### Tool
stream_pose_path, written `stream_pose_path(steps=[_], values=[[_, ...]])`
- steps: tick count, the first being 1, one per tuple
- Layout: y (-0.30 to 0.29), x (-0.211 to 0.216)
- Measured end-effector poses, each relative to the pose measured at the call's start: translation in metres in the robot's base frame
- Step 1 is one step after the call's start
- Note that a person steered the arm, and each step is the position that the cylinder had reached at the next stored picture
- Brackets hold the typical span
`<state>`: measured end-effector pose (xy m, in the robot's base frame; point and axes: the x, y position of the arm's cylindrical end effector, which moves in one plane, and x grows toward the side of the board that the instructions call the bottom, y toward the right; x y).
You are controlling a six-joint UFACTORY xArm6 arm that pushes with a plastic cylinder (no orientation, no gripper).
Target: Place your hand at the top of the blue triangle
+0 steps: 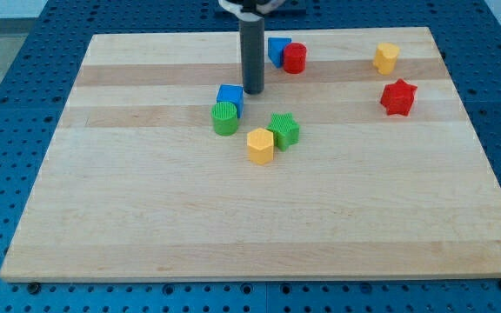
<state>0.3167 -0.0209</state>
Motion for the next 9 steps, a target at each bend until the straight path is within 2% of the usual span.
stream_pose_path(steps=[2, 5, 6, 7, 9], values=[[0.001, -0.067], [0.008, -0.073], [0.015, -0.095], [0.024, -0.108], [0.058, -0.106]])
